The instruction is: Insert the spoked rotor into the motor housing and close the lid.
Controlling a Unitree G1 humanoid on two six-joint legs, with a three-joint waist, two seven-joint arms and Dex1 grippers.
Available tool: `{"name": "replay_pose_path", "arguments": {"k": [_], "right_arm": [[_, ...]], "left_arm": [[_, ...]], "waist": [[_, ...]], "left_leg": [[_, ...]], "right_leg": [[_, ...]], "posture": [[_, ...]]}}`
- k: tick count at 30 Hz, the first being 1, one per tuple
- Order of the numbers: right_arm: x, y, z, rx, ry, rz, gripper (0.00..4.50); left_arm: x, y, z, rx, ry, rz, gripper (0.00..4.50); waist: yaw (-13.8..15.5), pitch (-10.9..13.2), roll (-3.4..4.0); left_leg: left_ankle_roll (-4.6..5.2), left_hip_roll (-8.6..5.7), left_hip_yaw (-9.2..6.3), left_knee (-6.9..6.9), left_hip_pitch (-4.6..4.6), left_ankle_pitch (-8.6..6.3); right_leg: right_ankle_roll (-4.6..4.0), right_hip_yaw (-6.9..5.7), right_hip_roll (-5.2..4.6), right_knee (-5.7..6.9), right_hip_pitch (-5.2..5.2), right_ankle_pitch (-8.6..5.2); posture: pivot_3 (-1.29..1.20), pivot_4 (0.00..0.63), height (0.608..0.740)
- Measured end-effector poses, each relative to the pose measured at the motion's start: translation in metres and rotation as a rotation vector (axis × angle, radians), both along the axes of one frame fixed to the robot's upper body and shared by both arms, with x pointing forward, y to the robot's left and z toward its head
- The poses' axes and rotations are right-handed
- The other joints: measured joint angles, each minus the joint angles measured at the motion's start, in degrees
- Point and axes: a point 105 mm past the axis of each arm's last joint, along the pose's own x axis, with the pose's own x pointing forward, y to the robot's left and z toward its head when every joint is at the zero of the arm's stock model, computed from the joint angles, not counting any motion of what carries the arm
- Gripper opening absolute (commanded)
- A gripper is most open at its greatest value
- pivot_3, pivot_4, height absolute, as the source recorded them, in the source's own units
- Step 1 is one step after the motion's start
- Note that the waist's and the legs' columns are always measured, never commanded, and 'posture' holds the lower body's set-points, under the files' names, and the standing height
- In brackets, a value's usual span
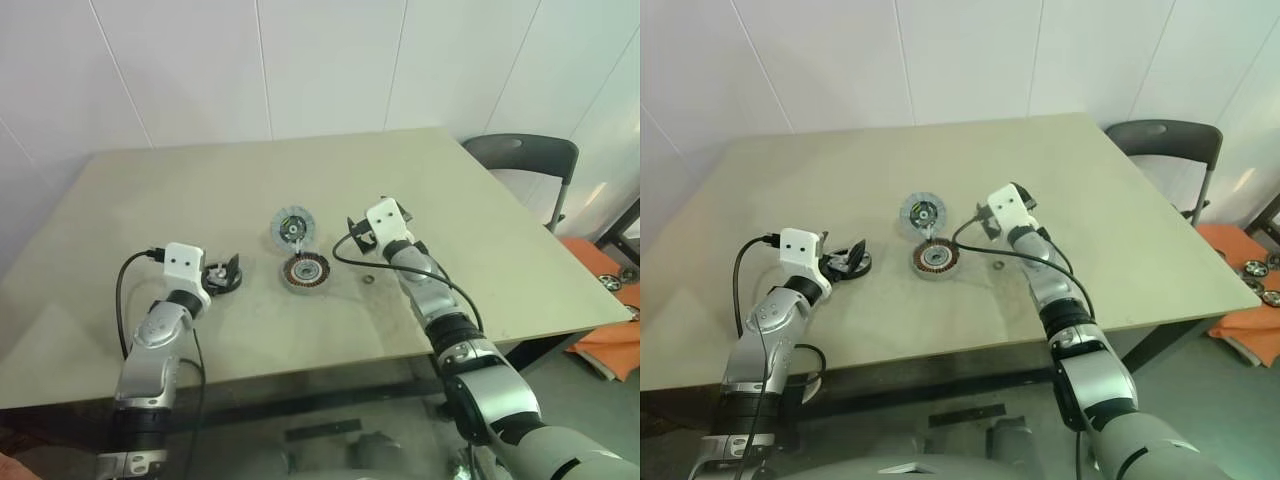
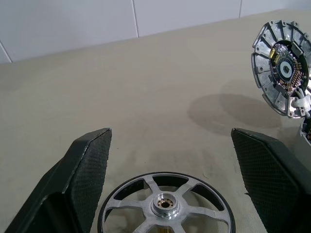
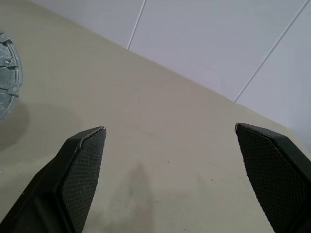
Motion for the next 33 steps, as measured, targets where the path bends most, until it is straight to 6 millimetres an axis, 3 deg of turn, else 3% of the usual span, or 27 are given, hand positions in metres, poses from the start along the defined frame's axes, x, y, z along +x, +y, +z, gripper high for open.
{"name": "replay_pose_path", "arguments": {"k": [33], "right_arm": [[0.0002, -0.0007, 0.0002, 0.001, -0.002, -0.006, 4.44]], "left_arm": [[0.0015, -0.0004, 0.0025, 0.001, -0.007, -0.002, 4.18]], "waist": [[-0.01, 0.01, 0.01]], "left_leg": [[-0.01, 0.01, 0.0, -0.35, 0.07, 0.01]], "right_leg": [[0.02, 0.01, 0.01, -0.09, -0.06, 0.01]], "posture": [[0.0, 0.0, 0.74]]}}
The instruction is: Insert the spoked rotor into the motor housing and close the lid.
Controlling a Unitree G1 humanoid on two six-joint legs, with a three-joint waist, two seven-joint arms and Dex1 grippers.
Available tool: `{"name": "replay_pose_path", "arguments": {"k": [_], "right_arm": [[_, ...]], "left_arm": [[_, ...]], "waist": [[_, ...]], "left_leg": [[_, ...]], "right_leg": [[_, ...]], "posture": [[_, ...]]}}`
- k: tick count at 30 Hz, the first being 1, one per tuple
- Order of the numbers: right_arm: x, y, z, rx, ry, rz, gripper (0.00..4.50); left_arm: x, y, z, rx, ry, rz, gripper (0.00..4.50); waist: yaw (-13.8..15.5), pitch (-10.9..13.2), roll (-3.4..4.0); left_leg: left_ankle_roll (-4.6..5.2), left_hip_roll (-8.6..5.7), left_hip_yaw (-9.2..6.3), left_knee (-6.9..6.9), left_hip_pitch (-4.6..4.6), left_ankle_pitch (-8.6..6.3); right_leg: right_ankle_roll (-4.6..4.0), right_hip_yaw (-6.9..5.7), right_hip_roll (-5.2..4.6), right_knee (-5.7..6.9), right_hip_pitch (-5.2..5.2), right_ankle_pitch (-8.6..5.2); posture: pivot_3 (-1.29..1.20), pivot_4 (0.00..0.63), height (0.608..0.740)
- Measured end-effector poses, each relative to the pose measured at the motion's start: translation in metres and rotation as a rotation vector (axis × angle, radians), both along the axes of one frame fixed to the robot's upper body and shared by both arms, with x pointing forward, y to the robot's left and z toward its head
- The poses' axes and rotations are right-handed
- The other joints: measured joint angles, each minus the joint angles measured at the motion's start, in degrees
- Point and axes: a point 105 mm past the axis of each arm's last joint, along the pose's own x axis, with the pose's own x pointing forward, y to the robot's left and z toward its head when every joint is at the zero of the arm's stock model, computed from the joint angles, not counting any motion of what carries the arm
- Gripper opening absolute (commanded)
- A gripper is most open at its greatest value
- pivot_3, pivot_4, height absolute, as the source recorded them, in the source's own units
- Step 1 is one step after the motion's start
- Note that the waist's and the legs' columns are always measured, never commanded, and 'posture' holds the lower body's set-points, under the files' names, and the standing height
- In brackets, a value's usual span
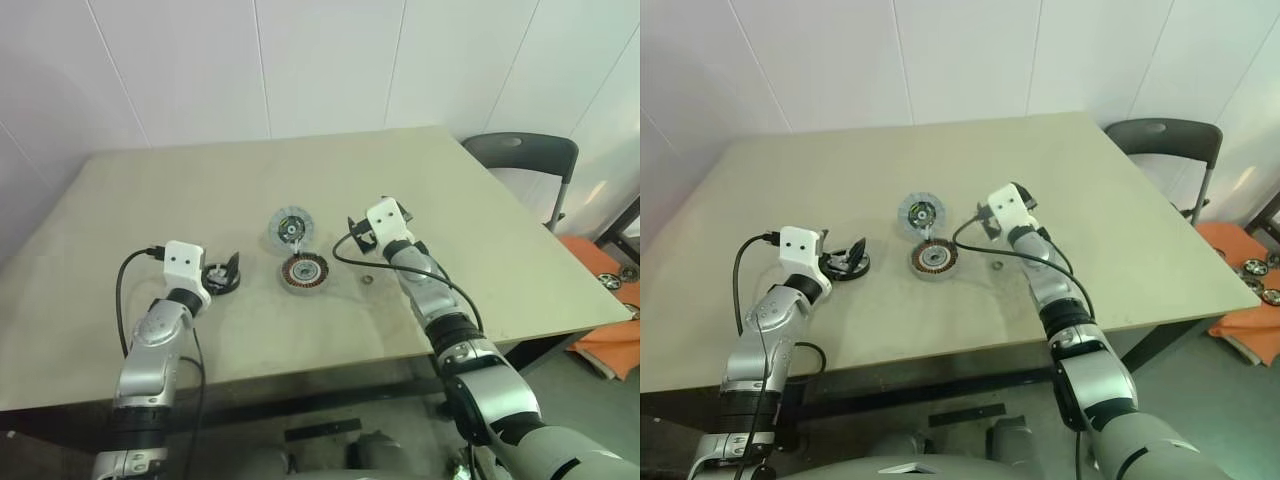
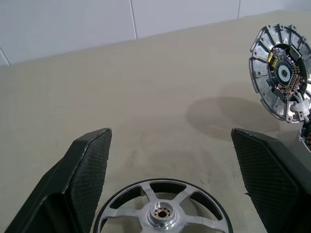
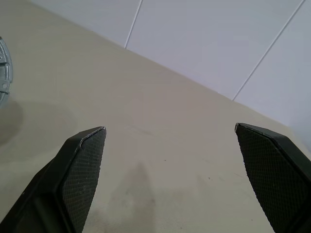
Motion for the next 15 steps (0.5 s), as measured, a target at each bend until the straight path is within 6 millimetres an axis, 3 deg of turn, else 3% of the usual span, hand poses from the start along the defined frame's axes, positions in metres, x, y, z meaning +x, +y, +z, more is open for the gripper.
{"name": "replay_pose_path", "arguments": {"k": [15], "right_arm": [[-0.0002, 0.0021, -0.0002, 0.006, 0.0, 0.0, 4.44]], "left_arm": [[0.0, 0.0014, 0.0006, 0.005, 0.0, 0.001, 4.18]], "waist": [[0.0, 0.0, 0.0]], "left_leg": [[0.0, 0.0, 0.01, -0.14, -0.01, 0.0]], "right_leg": [[0.0, 0.01, -0.04, -0.07, -0.05, 0.0]], "posture": [[0.0, 0.0, 0.74]]}}
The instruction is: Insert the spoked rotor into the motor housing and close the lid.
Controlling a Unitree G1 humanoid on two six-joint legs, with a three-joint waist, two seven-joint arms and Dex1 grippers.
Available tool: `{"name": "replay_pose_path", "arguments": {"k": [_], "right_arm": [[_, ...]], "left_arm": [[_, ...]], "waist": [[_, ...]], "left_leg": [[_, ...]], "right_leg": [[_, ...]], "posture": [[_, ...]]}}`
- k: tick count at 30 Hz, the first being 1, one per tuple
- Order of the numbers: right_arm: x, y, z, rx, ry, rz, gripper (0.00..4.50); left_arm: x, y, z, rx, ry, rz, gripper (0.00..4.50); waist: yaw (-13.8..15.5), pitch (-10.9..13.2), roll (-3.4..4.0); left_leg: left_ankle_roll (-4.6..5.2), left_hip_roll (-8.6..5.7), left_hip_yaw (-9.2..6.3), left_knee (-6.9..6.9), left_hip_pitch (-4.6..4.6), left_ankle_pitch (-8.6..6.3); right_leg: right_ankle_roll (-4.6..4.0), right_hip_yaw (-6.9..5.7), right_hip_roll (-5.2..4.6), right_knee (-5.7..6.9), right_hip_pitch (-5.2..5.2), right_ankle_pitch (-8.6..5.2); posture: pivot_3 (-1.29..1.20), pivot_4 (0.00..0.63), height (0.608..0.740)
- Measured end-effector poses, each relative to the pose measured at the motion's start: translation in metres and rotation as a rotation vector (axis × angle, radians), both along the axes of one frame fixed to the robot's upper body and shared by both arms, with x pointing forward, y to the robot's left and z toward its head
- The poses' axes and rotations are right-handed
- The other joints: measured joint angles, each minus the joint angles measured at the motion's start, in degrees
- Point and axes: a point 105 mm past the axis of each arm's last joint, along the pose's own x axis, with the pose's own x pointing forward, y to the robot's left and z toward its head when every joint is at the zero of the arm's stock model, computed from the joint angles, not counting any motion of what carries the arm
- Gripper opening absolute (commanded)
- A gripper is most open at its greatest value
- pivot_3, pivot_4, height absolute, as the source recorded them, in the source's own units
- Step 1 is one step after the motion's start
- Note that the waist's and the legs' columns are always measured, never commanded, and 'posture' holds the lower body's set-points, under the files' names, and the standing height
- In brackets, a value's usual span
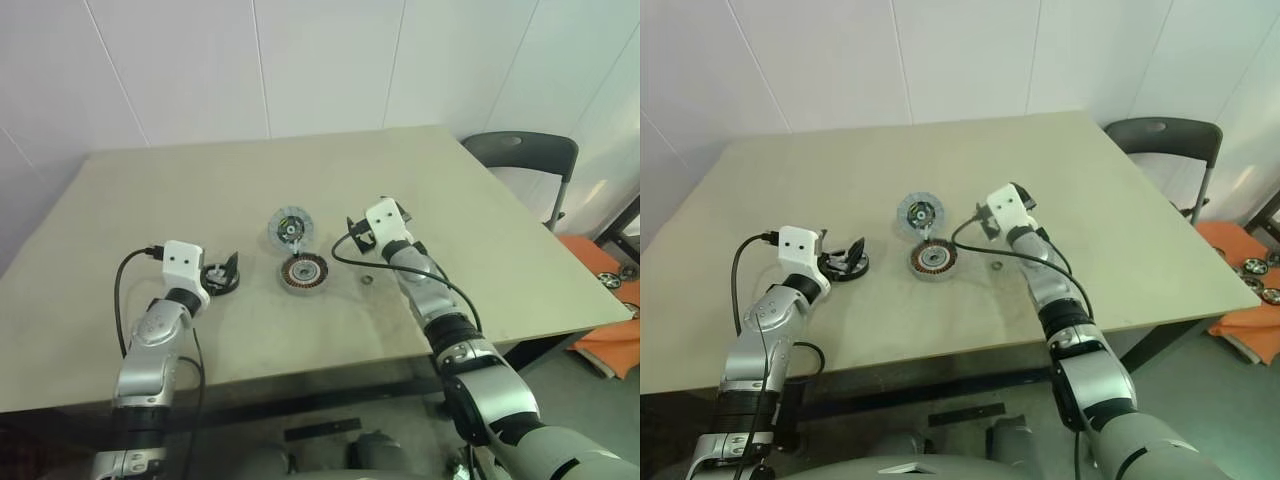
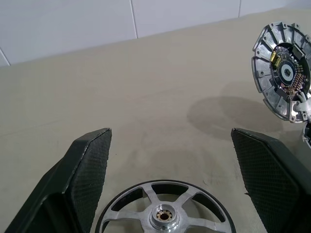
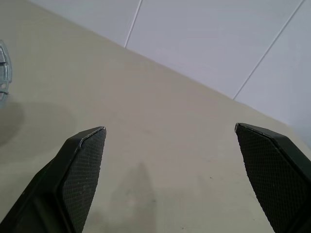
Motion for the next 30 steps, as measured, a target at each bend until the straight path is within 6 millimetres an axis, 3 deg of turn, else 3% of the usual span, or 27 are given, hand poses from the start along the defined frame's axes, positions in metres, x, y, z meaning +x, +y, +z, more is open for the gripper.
{"name": "replay_pose_path", "arguments": {"k": [30], "right_arm": [[0.0015, 0.0, -0.0001, -0.001, 0.003, 0.0, 4.44]], "left_arm": [[0.0009, 0.0035, 0.0022, -0.009, -0.012, 0.031, 4.18]], "waist": [[0.0, 0.0, 0.0]], "left_leg": [[0.0, 0.0, 0.0, 0.0, 0.0, 0.0]], "right_leg": [[0.0, 0.0, 0.0, 0.01, 0.0, 0.01]], "posture": [[0.0, 0.0, 0.74]]}}
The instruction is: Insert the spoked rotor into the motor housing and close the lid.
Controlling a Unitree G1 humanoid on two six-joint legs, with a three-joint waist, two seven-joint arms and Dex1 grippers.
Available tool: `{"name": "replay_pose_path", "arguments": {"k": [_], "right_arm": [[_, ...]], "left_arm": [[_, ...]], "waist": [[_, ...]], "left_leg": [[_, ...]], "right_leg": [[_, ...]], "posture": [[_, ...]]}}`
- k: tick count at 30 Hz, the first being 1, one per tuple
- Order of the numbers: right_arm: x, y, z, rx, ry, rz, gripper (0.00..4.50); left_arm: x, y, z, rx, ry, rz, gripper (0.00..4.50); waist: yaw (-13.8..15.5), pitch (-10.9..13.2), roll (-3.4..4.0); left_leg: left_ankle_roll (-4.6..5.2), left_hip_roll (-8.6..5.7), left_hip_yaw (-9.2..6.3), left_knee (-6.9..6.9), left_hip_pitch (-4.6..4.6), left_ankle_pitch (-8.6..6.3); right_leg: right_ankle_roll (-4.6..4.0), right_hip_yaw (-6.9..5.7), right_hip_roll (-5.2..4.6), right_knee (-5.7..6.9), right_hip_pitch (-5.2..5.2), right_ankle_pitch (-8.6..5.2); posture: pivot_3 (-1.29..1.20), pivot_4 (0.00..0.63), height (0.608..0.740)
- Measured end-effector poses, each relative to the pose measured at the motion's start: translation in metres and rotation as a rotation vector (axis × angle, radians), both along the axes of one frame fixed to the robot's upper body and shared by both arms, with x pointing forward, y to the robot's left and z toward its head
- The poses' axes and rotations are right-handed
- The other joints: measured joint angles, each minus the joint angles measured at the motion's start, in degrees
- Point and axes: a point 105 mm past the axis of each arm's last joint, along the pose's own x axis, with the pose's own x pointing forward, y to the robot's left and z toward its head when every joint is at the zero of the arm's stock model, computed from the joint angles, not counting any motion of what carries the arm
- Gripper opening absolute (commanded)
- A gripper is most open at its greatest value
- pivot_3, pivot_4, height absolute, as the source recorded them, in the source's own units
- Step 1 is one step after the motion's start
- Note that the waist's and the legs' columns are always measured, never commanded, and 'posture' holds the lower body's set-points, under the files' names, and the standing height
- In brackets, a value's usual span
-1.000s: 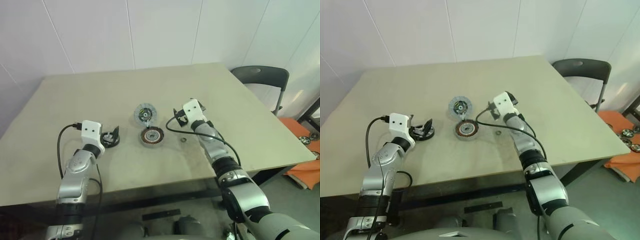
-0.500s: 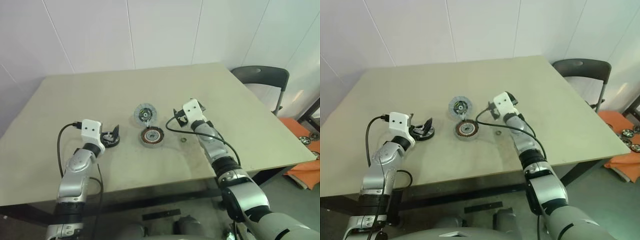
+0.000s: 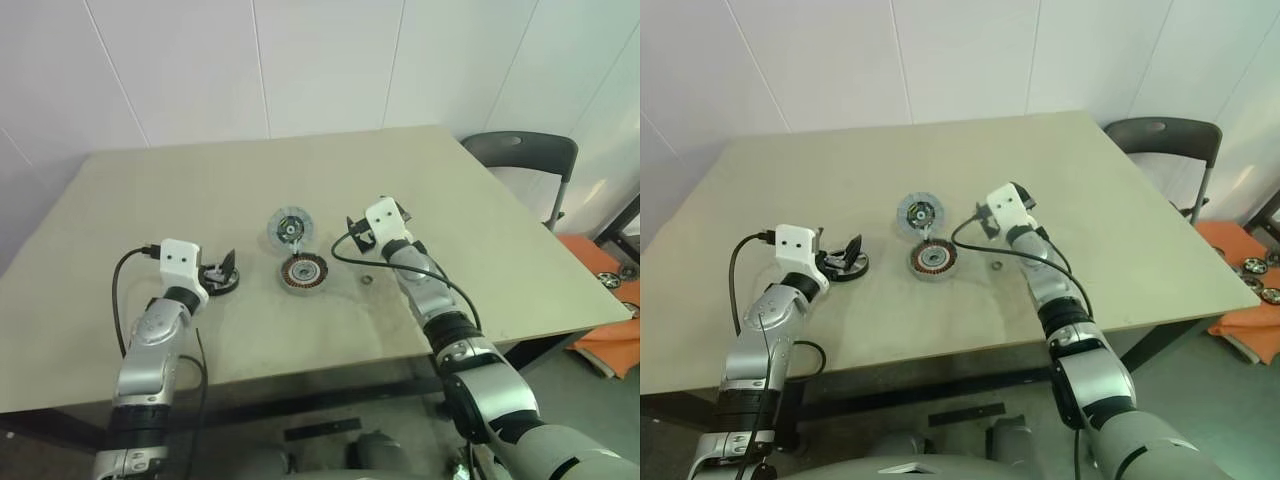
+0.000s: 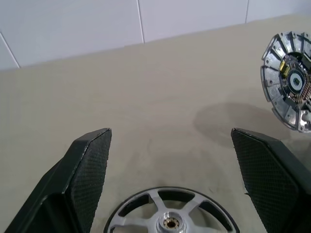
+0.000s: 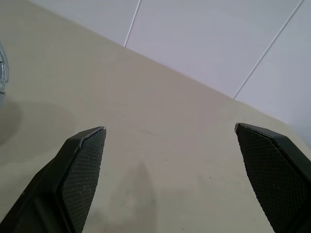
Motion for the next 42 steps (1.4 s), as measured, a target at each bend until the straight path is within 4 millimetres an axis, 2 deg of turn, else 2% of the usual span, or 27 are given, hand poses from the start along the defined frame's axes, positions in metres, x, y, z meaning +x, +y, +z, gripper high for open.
{"name": "replay_pose_path", "arguments": {"k": [8, 24, 31, 36, 39, 42], "right_arm": [[0.0, 0.0, -0.001, -0.001, 0.002, 0.004, 4.44], [-0.002, -0.005, -0.001, -0.01, 0.003, -0.002, 4.44], [-0.002, -0.003, -0.003, 0.002, 0.019, 0.013, 4.44], [-0.003, 0.0, -0.007, 0.169, 0.116, 0.05, 4.44], [-0.005, 0.003, 0.002, 0.298, 0.165, 0.126, 4.44], [-0.013, 0.001, 0.008, 0.387, 0.207, 0.216, 4.44]], "left_arm": [[-0.003, 0.002, -0.005, 0.0, 0.015, 0.005, 4.18], [-0.001, -0.001, -0.002, -0.008, 0.003, 0.002, 4.18], [-0.002, 0.009, 0.006, -0.029, -0.043, 0.045, 4.18], [-0.003, 0.014, 0.023, -0.07, -0.126, 0.063, 4.18], [-0.006, 0.017, 0.036, -0.086, -0.183, 0.068, 4.18], [-0.013, 0.022, 0.036, -0.091, -0.19, 0.076, 4.18]], "waist": [[0.0, 0.0, 0.0], [-0.01, 0.0, 0.0], [0.01, 0.0, 0.0], [0.03, 0.0, 0.0], [0.06, 0.0, 0.0], [0.16, -0.01, 0.01]], "left_leg": [[0.0, 0.0, 0.0, 0.0, 0.0, 0.0], [0.0, 0.0, 0.0, 0.0, 0.0, 0.0], [0.0, 0.0, 0.0, 0.0, 0.01, 0.0], [0.0, 0.01, 0.0, 0.01, 0.0, 0.0], [0.0, 0.01, 0.0, 0.0, 0.0, 0.0], [0.0, 0.01, 0.0, -0.03, 0.0, 0.0]], "right_leg": [[0.0, 0.0, -0.01, 0.0, 0.0, 0.0], [0.0, 0.0, 0.0, 0.01, 0.0, 0.0], [0.0, 0.0, -0.01, 0.01, 0.0, 0.0], [0.0, 0.0, -0.02, 0.01, 0.0, 0.0], [0.0, -0.01, -0.03, -0.01, 0.0, 0.0], [0.01, -0.02, -0.05, -0.04, 0.02, 0.0]], "posture": [[0.0, 0.0, 0.74], [0.0, 0.0, 0.74], [0.0, 0.0, 0.74], [0.0, 0.0, 0.74], [0.0, 0.0, 0.74], [0.0, 0.0, 0.74]]}}
